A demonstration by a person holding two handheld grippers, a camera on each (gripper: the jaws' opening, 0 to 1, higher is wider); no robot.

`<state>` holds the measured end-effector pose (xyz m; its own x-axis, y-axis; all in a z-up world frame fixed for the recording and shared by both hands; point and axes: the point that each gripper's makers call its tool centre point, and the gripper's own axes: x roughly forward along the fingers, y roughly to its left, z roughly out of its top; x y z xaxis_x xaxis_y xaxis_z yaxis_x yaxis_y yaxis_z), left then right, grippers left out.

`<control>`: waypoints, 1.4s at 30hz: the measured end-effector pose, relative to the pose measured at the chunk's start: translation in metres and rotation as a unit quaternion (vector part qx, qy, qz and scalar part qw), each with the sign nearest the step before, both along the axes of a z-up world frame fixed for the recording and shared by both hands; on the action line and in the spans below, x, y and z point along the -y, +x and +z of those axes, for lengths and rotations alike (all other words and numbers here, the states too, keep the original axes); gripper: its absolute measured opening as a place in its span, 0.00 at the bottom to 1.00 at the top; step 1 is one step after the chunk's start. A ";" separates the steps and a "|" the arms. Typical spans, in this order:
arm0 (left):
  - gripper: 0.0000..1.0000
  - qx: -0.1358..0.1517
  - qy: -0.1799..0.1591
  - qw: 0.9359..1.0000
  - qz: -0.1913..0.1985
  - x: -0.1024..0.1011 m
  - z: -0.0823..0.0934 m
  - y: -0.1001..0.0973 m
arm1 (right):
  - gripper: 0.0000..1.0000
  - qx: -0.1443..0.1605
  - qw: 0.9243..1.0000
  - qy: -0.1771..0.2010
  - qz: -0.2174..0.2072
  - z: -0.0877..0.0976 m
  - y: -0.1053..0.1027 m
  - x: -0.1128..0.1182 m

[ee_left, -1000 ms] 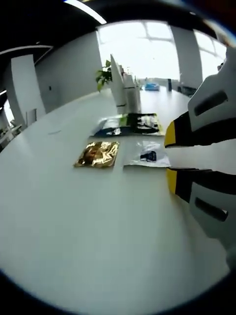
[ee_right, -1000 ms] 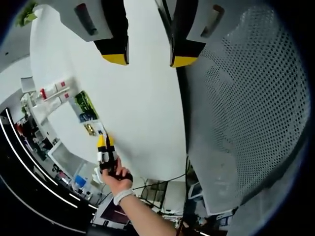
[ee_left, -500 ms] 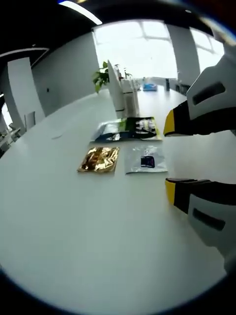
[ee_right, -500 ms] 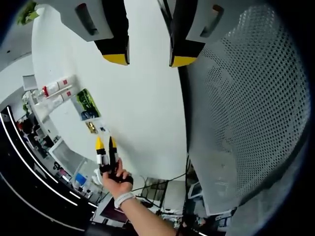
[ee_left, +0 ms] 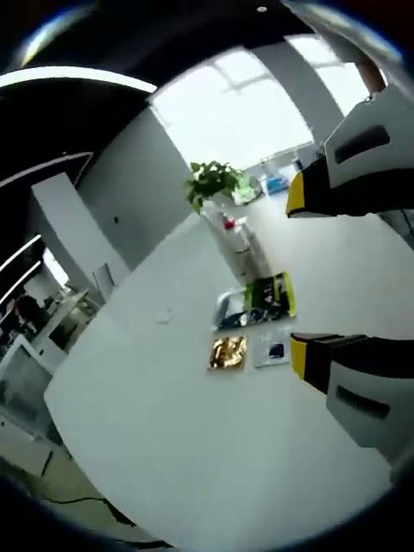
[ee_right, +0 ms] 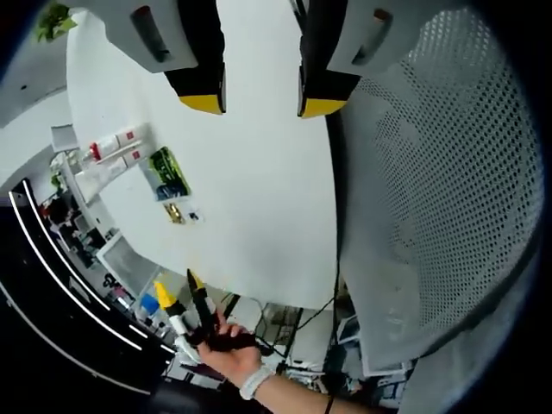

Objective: Arrange the skincare products in the storage area until every visible bottle or jar stands upright without overlapping.

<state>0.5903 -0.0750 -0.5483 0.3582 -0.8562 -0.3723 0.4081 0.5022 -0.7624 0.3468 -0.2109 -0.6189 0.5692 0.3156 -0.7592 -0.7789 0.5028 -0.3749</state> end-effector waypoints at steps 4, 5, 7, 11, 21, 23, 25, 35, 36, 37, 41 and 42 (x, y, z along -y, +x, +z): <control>0.50 0.017 0.014 1.000 -0.005 -0.010 0.012 -0.033 | 0.28 0.023 1.000 0.002 -0.005 0.008 0.004 0.002; 0.51 0.023 0.016 1.000 -0.005 -0.013 0.014 -0.040 | 0.28 0.028 1.000 0.003 -0.006 0.010 0.004 0.002; 0.54 0.042 0.012 0.999 0.005 -0.016 0.021 -0.052 | 0.28 0.041 0.999 0.000 -0.003 0.014 0.006 0.001; 0.50 0.109 -0.005 0.994 -0.001 -0.019 0.041 -0.078 | 0.29 0.055 0.998 -0.004 -0.004 0.018 0.008 0.002; 0.70 0.226 0.000 0.972 0.069 -0.041 0.061 -0.114 | 0.30 0.096 0.995 0.007 -0.031 0.035 0.016 0.010; 0.71 0.245 0.001 0.967 0.075 -0.043 0.063 -0.120 | 0.31 0.104 0.994 0.009 -0.034 0.038 0.017 0.010; 0.70 0.267 0.002 0.961 0.076 -0.042 0.065 -0.128 | 0.31 0.112 0.993 0.022 -0.039 0.044 0.019 0.008; 0.66 0.309 0.024 0.947 0.083 -0.057 0.059 -0.151 | 0.33 0.172 0.976 0.108 -0.076 0.090 0.029 -0.001; 0.64 0.312 0.021 0.945 0.093 -0.060 0.063 -0.151 | 0.36 0.170 0.970 0.138 -0.102 0.097 0.030 -0.002; 0.63 0.316 0.019 0.943 0.102 -0.062 0.066 -0.150 | 0.38 0.173 0.964 0.169 -0.110 0.105 0.031 -0.006; 0.65 0.365 0.034 0.923 0.121 -0.058 0.082 -0.149 | 0.48 0.184 0.933 0.276 -0.136 0.128 0.028 -0.017; 0.65 0.380 0.042 0.916 0.121 -0.056 0.085 -0.149 | 0.53 0.187 0.927 0.293 -0.138 0.130 0.026 -0.018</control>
